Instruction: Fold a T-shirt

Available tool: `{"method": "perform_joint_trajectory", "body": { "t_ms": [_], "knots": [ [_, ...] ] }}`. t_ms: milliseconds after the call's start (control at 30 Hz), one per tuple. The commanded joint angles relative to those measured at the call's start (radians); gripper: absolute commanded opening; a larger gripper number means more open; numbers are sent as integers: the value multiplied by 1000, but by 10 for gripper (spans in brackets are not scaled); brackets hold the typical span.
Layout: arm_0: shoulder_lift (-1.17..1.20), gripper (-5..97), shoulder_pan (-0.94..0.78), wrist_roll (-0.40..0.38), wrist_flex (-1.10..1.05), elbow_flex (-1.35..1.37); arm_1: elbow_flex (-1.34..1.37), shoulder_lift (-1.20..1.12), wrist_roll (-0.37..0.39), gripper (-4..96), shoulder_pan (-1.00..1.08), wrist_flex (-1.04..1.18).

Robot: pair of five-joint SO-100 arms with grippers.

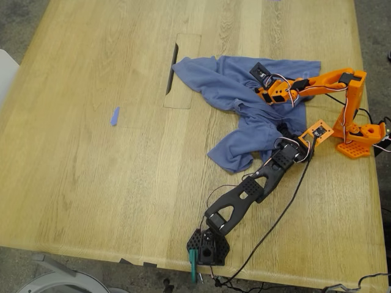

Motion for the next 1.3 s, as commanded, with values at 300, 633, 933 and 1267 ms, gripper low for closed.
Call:
{"method": "perform_joint_trajectory", "body": {
  "t_ms": [300, 633, 933, 1267],
  "knots": [
    [-72, 694, -25, 98, -8, -133, -2, 44, 2, -1, 15, -12],
    [-147, 570, -34, 167, -97, -132, -11, 35, 2, -1, 9, -15],
    [-210, 365, -66, 210, -153, -150, -8, 40, 2, -1, 8, -17],
    [-252, 261, -107, 252, -189, -152, 2, 55, 2, -1, 6, -18]
  ]
}}
